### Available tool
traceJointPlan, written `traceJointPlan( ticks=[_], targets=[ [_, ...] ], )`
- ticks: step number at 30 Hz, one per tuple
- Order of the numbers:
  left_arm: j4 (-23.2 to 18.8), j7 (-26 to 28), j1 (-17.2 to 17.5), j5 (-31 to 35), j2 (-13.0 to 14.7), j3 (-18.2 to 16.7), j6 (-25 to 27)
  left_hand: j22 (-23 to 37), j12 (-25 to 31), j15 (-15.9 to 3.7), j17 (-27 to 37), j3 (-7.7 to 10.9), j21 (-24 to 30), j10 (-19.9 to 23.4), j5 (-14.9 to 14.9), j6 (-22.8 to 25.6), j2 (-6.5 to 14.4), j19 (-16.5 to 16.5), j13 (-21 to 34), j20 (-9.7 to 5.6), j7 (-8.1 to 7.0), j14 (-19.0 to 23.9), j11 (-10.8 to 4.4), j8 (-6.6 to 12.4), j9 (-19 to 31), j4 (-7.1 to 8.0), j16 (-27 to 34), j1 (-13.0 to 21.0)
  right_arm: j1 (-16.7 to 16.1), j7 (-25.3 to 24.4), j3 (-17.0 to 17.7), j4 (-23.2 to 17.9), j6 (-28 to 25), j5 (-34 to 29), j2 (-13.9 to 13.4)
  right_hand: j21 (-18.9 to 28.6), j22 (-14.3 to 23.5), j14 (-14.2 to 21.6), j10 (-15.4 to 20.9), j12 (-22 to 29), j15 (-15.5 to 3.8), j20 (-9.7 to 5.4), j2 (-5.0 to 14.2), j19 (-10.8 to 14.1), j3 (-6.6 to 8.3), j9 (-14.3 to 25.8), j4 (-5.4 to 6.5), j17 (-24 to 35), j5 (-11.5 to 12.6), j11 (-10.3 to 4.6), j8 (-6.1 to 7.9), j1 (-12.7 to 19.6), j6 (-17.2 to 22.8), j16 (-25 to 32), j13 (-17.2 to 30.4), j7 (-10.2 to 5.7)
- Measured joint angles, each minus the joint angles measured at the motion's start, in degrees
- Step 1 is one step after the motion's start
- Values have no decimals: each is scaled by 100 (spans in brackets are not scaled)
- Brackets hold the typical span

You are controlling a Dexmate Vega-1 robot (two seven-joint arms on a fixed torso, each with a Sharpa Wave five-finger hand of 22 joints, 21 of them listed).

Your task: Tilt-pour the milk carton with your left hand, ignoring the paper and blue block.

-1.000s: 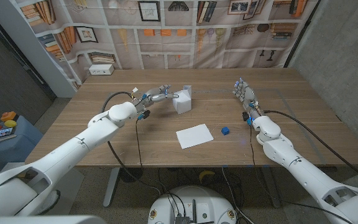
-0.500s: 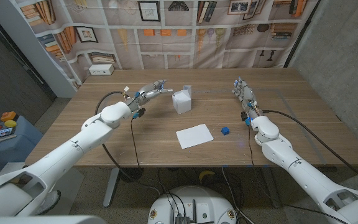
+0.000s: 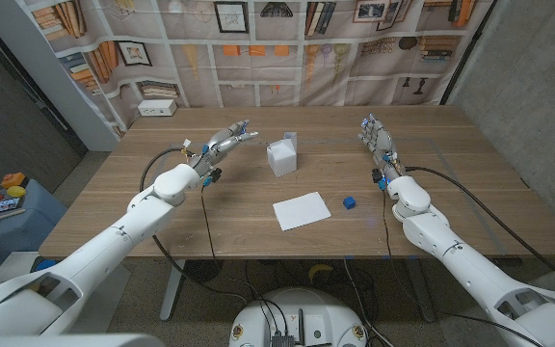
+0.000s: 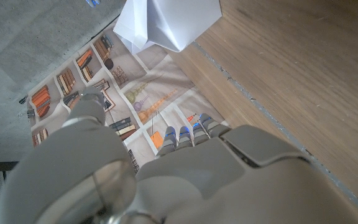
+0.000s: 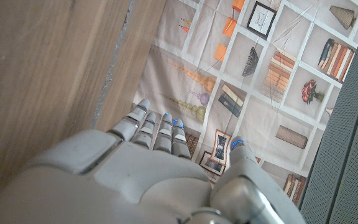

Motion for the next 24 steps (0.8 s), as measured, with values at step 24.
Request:
traceJointPlan(
  ticks=[24],
  targets=[
    [580, 749, 72, -182, -683, -143, -424, 0, 26, -38, 9, -22, 45, 163, 1, 299, 592, 83, 1, 21, -49, 123, -58, -66, 1, 295, 0, -502, 63, 200, 105, -42, -239, 307, -87, 0, 0, -3, 0, 0, -42, -40, -61, -2, 24, 0, 24, -1, 0, 0, 0, -61, -1, 0, 0, 0]
  ],
)
